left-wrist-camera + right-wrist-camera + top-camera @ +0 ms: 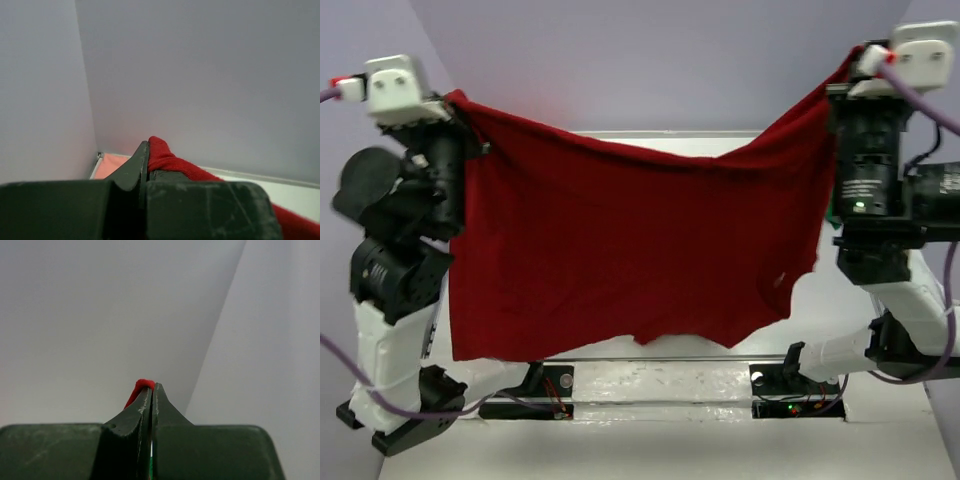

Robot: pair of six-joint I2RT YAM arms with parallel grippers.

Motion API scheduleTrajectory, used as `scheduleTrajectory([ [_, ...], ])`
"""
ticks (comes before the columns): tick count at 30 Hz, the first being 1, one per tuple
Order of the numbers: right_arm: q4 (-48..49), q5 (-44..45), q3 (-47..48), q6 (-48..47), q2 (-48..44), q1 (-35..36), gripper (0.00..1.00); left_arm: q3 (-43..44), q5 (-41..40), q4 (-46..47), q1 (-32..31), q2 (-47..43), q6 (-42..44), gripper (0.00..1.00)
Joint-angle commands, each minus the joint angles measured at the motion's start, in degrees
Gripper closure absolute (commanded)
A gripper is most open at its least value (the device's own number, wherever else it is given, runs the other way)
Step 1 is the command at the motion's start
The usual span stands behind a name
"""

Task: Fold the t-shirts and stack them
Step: Flatten the tshirt out

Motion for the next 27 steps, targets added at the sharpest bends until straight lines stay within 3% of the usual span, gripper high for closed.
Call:
scheduleTrajectory([
  [1,-0.4,-3.7,6.5,0.7,5.3,-3.5,1.00,0.6,1.4,4.7,0.5,7.3,0.8,1.00],
  [3,-11.4,-5.9,9.3,8.5,6.6,-7.9,1.00,2.3,4.0,4.4,2.4,9.1,0.0,1.00],
  [4,-18.5,-10.6,10.7,21.2,7.8,-13.6,1.00,2.7,5.8,4.4,4.9,9.6,-1.0,1.00],
  [8,-37.2,-19.8,11.3,38.9,11.4,-26.1,1.00,2.2,12.4,4.6,8.6,12.3,-2.6,1.00],
  [13,-48.9,-34.0,20.1,54.8,19.0,-38.4,1.00,2.6,19.2,5.3,14.3,16.3,-4.7,1.00],
  [18,-56.1,-51.5,25.8,66.4,28.0,-57.3,1.00,11.0,27.4,4.0,22.7,25.8,-7.2,1.00],
  [22,-58.4,-54.9,30.0,69.2,31.9,-61.4,1.00,19.4,30.5,2.0,26.9,33.1,-7.5,1.00],
  [27,-57.2,-52.4,27.8,67.3,24.1,-62.0,1.00,17.5,32.1,2.8,29.3,29.9,-9.0,1.00],
])
